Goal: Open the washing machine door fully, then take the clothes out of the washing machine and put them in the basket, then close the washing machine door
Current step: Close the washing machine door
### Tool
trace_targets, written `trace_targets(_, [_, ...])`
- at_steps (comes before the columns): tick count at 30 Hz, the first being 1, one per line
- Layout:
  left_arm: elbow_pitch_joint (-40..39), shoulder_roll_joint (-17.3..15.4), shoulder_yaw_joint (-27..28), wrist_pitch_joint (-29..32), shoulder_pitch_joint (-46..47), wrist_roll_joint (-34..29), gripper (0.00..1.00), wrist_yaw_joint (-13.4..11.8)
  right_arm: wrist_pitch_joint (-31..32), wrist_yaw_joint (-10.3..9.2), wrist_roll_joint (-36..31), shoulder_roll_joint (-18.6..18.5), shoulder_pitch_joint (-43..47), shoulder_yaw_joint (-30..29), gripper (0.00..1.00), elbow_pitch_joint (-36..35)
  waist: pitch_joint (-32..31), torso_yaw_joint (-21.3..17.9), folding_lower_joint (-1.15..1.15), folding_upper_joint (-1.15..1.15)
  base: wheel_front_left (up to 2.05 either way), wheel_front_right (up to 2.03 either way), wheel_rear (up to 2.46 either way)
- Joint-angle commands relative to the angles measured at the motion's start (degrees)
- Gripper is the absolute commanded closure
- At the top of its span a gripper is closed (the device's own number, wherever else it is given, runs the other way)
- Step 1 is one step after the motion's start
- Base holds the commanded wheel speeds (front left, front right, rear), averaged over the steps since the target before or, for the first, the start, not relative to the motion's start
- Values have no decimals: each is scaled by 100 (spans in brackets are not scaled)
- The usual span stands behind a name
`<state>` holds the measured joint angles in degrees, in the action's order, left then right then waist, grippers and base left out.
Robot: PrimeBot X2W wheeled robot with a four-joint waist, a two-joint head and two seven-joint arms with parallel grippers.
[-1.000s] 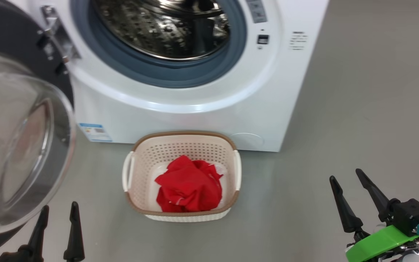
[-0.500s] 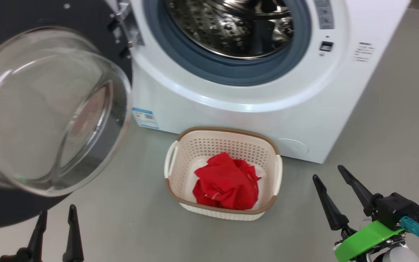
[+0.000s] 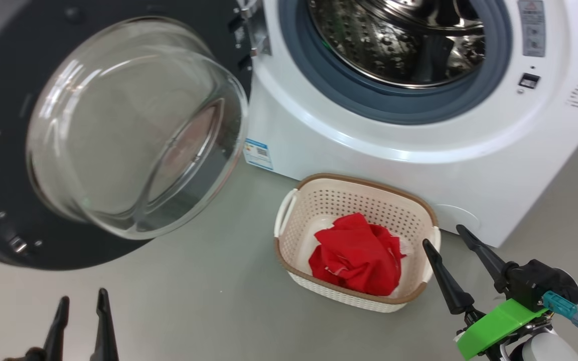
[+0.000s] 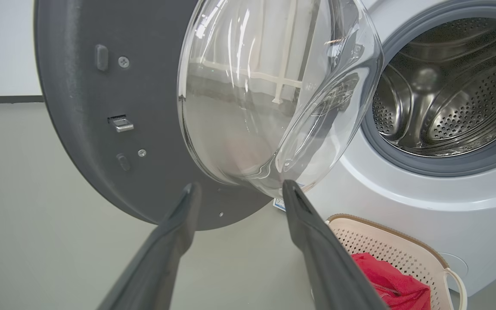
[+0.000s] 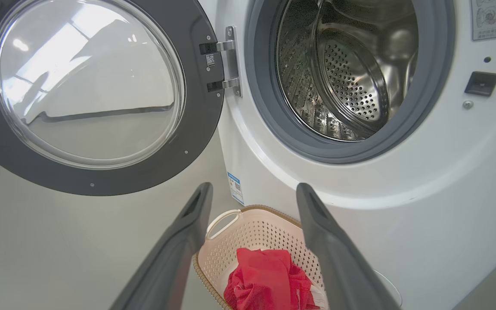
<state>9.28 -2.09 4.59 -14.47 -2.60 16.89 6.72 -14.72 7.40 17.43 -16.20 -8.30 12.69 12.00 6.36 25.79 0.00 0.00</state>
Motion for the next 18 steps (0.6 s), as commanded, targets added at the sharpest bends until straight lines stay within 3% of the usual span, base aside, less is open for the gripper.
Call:
trace_targets(1, [-124,-80,137,-52,-21,41,0,-65,-28,9,49,-66,-139,154,0,-105,-28,218,0,0,0,0,0])
trace_targets(18, [-264,-79,24,-52,-196,200,0,-244,-28,9,98,-70,-279,298,0,-16,-52,467,0,0,0,0,0])
